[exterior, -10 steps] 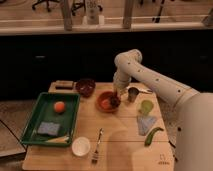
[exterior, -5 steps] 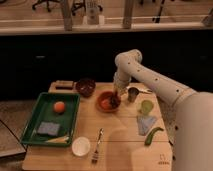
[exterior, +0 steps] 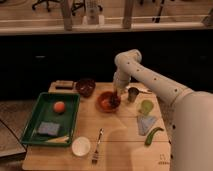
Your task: Place grapes in red bowl
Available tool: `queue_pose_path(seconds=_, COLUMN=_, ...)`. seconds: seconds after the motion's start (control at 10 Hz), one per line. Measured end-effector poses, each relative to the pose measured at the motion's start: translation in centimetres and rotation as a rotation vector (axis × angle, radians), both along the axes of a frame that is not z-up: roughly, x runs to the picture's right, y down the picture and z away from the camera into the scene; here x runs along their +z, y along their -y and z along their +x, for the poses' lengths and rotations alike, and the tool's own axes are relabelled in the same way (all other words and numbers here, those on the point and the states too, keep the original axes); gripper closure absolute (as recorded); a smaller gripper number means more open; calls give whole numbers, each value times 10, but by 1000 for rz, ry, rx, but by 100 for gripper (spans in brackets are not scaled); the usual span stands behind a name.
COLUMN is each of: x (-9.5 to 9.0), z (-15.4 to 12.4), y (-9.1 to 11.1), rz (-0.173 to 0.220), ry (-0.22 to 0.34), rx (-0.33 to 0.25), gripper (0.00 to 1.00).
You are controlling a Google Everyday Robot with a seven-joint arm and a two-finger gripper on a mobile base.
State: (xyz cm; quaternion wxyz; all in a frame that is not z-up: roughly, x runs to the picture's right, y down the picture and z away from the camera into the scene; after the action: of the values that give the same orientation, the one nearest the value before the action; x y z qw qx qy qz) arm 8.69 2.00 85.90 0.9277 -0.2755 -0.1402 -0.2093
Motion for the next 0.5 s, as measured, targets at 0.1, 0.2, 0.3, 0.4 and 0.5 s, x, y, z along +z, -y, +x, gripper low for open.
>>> queue_pose_path(seconds=0.1, x=1, z=0, y=0, rz=0, ry=1, rx=0, gripper=92)
queue_pose_path(seconds=0.2, x=2, z=1, y=0, rz=0, ry=1, rx=0, gripper=92)
queue_pose_path(seconds=0.3, x=3, z=0, y=1, rz=0, ry=2, rx=0, gripper=92)
queue_pose_path(seconds=0.4, x=4, z=1, y=1, rz=-1, ry=2, rx=0, gripper=92)
queue_pose_path(seconds=0.5, x=5, z=1, y=1, rz=-2, ry=2, rx=-1, gripper=92)
